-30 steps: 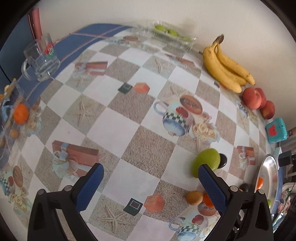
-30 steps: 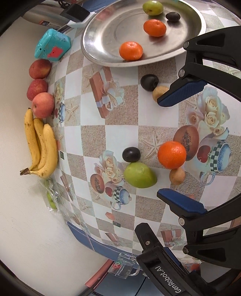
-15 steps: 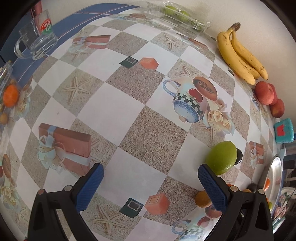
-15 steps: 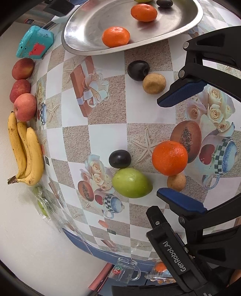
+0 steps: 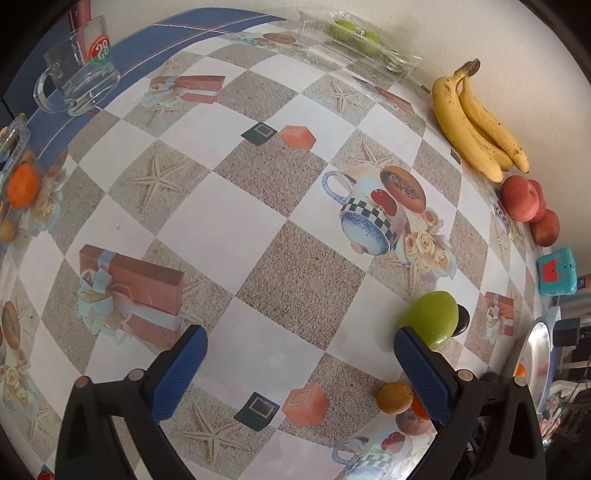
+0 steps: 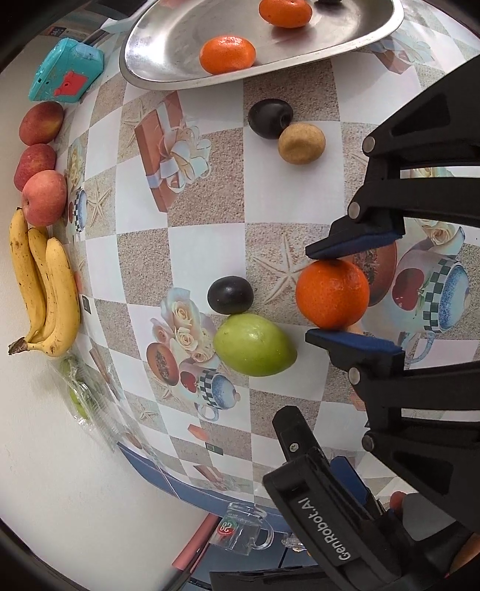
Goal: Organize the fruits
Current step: 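Close the right gripper on the tangerine while the left gripper grasps a small brown kiwi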
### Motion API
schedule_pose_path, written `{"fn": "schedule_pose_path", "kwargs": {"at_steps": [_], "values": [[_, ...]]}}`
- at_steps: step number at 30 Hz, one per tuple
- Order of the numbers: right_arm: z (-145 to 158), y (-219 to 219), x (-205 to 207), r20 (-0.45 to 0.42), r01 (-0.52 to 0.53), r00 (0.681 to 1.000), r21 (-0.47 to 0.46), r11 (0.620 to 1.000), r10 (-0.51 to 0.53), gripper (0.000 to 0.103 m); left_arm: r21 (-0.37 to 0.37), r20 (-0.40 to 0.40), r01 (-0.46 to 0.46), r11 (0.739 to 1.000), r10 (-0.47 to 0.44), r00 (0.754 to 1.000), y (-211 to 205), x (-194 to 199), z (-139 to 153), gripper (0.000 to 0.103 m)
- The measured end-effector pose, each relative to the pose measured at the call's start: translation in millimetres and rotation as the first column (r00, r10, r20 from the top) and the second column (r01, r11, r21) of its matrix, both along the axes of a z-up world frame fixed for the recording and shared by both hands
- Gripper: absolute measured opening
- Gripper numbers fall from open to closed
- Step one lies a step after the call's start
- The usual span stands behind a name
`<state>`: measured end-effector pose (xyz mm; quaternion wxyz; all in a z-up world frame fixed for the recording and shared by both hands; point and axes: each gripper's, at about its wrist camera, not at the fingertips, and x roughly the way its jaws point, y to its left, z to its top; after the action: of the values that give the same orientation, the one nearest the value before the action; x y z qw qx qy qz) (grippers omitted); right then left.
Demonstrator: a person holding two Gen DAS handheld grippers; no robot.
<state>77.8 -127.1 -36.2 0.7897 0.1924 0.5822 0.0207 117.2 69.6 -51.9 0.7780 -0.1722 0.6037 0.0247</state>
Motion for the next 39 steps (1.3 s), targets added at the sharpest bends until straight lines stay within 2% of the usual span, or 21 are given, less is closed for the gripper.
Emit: {"fn": "schedule_pose_path", "kwargs": {"at_steps": [9,14,21,29,39], "values": [[13.7,-8.7,-3.7,0.026,0.023,0.999,-0.005,1.0,-0.023,0.039,-0.035,0.009,0.042,0.998,-0.042,0.999,-11.4,-2.5,3.0,0.096],[19.7,-27.2,-6.5,0.025,0.077,0.997,-0.025,0.997,-0.076,0.039,-0.031,0.007,0.091,0.995,-0.091,0.996,-26.0,-4.5,3.5,0.094],[33.8,-53.3,-12.4,0.052,0.133,0.99,-0.035,0.99,-0.132,0.039,-0.039,0.0,0.169,0.985,-0.169,0.986,-51.3,-6.7,1.5,0.085],[48.6,-65.2,-17.3,0.082,0.143,0.987,-0.057,0.988,-0.138,0.039,-0.04,-0.01,0.258,0.965,-0.258,0.966,-77.3,-11.5,-1.7,0.075],[55.7,-70.4,-21.9,0.103,0.138,0.986,-0.065,0.988,-0.131,0.039,-0.031,-0.025,0.26,0.965,-0.261,0.965,-81.3,-10.5,-6.3,0.06]]}}
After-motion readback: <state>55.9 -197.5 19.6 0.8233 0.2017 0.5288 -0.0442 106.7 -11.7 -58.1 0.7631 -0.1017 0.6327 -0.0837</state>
